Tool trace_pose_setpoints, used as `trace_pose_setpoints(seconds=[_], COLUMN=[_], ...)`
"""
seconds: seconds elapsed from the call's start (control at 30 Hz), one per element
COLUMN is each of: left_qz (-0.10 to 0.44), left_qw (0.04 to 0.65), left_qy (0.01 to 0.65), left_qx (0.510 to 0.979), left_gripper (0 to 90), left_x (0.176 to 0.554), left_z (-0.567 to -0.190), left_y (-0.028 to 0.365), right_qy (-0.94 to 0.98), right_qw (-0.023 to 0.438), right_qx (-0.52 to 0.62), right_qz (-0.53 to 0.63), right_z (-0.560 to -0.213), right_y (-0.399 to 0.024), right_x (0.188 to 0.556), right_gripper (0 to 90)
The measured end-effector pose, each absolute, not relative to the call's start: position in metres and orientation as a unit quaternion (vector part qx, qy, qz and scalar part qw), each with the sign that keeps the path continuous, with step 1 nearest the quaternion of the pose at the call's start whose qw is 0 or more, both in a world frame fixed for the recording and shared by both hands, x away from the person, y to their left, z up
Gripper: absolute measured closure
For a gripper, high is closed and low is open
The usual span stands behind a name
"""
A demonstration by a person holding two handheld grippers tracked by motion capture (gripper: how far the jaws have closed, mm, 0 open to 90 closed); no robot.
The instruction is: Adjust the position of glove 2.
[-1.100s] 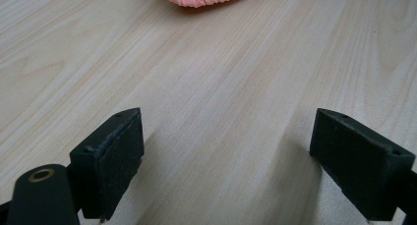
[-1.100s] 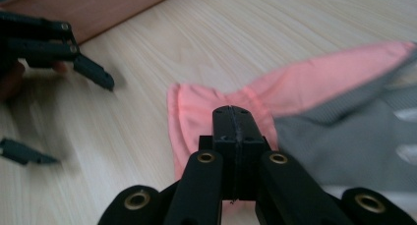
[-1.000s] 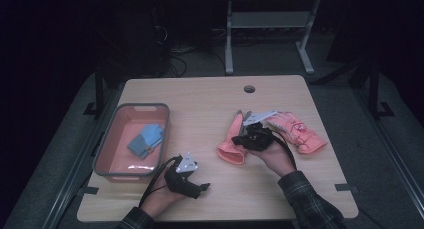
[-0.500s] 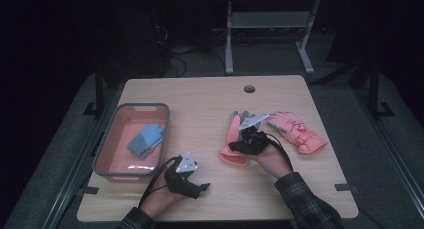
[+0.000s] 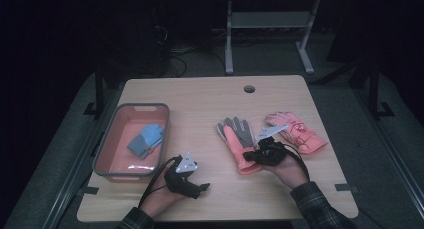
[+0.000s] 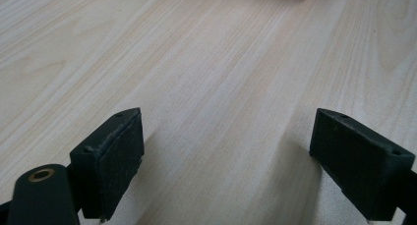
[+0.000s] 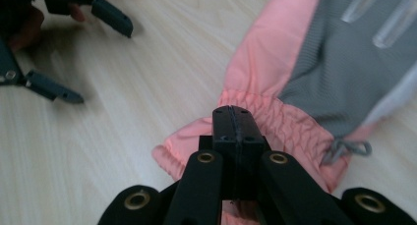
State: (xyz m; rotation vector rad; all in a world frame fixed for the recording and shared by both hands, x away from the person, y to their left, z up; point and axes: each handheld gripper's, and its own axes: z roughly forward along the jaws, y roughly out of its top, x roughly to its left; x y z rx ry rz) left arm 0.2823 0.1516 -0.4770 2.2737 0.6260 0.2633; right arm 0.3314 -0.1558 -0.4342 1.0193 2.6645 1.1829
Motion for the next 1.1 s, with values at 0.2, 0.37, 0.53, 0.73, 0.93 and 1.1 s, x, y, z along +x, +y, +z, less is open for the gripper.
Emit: trace_pose_setpoints(seconds=[0.2, 0.37, 0.53, 0.73, 0.93, 1.1], left_qz=[0.103, 0.103, 0.101, 0.102, 0.101, 0.101], left_qw=[0.374, 0.375, 0.375, 0.375, 0.375, 0.375], left_qy=[0.244, 0.245, 0.247, 0.246, 0.246, 0.247], left_qx=[0.889, 0.888, 0.888, 0.888, 0.888, 0.888], left_gripper=[12.4, 12.5, 12.4, 12.4, 12.4, 12.4], left_x=[0.282, 0.282, 0.282, 0.282, 0.282, 0.282], left_z=[-0.477, -0.477, -0.477, -0.477, -0.477, -0.477], left_y=[0.152, 0.151, 0.151, 0.151, 0.151, 0.151], right_qy=[0.865, 0.861, 0.86, 0.869, 0.884, 0.893], right_qw=[0.026, 0.039, 0.061, 0.069, 0.062, 0.051], right_qx=[0.328, 0.332, 0.336, 0.337, 0.323, 0.304], right_qz=[0.378, 0.382, 0.378, 0.354, 0.333, 0.328], right_z=[-0.433, -0.425, -0.42, -0.429, -0.437, -0.439], right_y=[-0.17, -0.172, -0.165, -0.151, -0.145, -0.145], right_x=[0.316, 0.316, 0.337, 0.358, 0.357, 0.344], right_gripper=[90.0, 90.0, 90.0, 90.0, 90.0, 90.0])
